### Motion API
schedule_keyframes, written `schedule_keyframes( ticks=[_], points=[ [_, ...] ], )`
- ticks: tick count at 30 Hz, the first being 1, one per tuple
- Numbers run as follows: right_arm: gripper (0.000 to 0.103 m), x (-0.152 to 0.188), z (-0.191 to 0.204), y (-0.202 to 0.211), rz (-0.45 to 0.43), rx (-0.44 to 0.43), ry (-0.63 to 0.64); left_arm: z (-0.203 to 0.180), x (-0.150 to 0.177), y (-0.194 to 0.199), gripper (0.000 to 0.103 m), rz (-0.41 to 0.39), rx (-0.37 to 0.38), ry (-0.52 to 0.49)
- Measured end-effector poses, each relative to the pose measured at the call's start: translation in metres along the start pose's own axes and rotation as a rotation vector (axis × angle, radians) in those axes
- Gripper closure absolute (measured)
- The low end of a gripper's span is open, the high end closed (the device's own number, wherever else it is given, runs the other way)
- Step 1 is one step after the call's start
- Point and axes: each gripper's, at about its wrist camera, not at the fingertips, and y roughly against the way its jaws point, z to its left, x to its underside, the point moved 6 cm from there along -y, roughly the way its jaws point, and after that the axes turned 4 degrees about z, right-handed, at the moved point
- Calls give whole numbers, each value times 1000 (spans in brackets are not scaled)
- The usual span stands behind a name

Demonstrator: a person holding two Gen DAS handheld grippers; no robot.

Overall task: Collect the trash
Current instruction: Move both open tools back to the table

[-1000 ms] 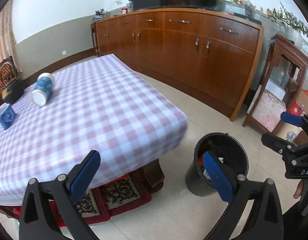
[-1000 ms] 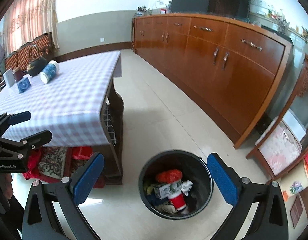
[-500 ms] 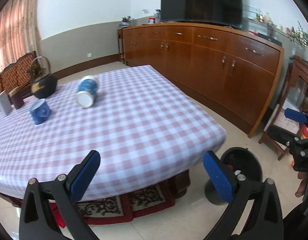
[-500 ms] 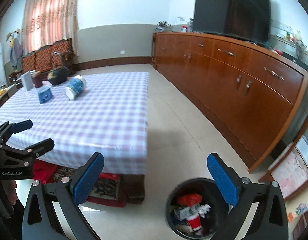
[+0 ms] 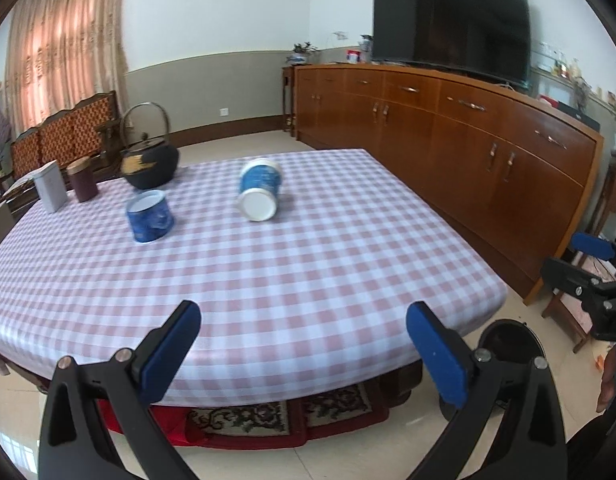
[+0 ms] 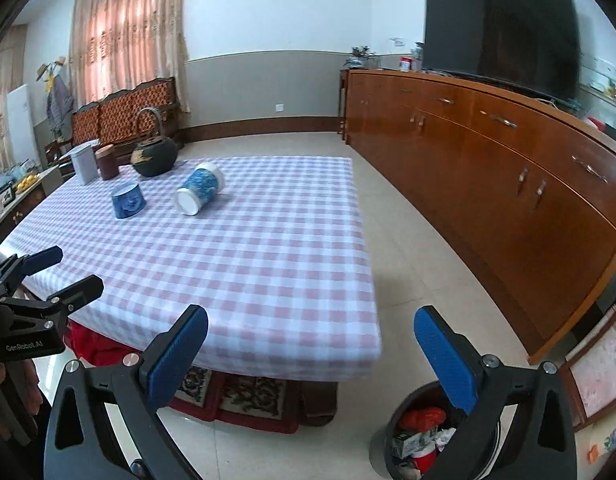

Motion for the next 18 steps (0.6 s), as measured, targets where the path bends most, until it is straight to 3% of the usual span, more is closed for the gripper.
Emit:
schedule_keyframes(
  ticks=[8,18],
  points=[
    [0,-19,49,-21,11,-55,63,50,-2,0,1,3,-32,42],
    [0,-61,102,-58,11,-114,122,127,-11,-23,3,12,-149,118]
  ],
)
